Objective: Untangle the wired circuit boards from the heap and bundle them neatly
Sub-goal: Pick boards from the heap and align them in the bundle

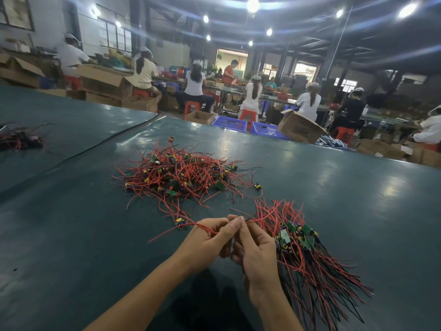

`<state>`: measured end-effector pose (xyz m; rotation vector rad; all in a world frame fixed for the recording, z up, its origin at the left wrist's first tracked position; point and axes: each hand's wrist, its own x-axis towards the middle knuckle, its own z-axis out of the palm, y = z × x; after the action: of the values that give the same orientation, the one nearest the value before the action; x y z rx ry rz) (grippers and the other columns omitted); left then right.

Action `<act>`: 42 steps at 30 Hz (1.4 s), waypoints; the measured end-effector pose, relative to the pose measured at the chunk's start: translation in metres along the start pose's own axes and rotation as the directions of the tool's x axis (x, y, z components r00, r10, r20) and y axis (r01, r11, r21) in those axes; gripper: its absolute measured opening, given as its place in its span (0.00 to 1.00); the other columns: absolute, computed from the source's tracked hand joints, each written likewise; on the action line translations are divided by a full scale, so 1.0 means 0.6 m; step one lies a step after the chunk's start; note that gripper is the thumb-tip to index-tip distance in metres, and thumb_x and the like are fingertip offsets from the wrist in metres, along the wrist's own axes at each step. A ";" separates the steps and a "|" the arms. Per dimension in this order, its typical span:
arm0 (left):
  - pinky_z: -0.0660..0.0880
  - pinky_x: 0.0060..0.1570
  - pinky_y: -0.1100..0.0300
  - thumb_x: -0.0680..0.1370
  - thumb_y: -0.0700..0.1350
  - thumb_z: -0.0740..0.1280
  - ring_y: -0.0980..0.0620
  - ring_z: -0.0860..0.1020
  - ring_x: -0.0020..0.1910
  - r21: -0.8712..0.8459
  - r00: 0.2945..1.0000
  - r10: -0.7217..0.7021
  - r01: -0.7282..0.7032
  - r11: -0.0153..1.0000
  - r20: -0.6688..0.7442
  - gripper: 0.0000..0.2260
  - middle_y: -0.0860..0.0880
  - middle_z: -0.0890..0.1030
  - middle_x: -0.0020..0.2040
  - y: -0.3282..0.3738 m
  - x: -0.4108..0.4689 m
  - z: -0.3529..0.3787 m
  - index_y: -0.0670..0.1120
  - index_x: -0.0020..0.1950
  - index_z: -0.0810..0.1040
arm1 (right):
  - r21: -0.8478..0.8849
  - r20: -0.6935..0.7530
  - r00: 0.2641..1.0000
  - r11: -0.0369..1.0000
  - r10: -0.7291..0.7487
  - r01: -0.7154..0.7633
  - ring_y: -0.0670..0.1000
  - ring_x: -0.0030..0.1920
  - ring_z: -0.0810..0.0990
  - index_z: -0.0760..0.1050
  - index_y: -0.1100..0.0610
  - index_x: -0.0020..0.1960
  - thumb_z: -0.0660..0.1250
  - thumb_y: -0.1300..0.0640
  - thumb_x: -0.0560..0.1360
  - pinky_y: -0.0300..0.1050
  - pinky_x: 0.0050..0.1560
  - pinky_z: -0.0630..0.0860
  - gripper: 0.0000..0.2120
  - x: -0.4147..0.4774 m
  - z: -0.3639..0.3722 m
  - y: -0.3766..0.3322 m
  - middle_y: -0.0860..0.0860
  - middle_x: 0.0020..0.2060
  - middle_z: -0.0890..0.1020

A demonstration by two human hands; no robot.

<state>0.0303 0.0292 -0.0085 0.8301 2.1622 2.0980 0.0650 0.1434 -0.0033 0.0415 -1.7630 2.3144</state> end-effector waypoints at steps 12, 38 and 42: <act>0.67 0.33 0.67 0.80 0.55 0.59 0.58 0.69 0.24 0.279 0.997 0.039 -0.057 0.959 0.067 0.25 0.53 0.72 0.22 0.005 -0.003 0.002 0.44 0.25 0.71 | 0.194 -0.354 0.923 0.977 0.152 -0.086 0.41 0.21 0.61 0.84 0.57 0.43 0.66 0.58 0.78 0.34 0.19 0.60 0.09 0.030 -0.041 -0.024 0.46 0.26 0.70; 0.73 0.36 0.56 0.78 0.60 0.60 0.52 0.74 0.28 0.219 0.987 -0.083 0.051 0.974 0.137 0.25 0.47 0.76 0.25 0.020 -0.003 -0.002 0.43 0.29 0.73 | 0.222 -0.489 0.870 0.973 0.059 0.059 0.41 0.20 0.60 0.84 0.56 0.39 0.65 0.56 0.80 0.33 0.18 0.59 0.13 0.033 -0.057 -0.029 0.45 0.25 0.71; 0.72 0.32 0.63 0.74 0.61 0.64 0.53 0.77 0.29 0.061 0.991 -0.128 0.125 0.990 0.044 0.20 0.49 0.81 0.29 0.027 0.000 -0.003 0.46 0.36 0.80 | 0.208 -0.499 0.867 0.973 0.019 0.099 0.41 0.20 0.61 0.83 0.57 0.42 0.64 0.56 0.80 0.32 0.18 0.60 0.12 0.033 -0.053 -0.029 0.45 0.24 0.71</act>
<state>0.0354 0.0269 0.0068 0.7185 2.1977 1.9453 0.0532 0.1815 0.0076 -0.4396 -1.2254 2.2186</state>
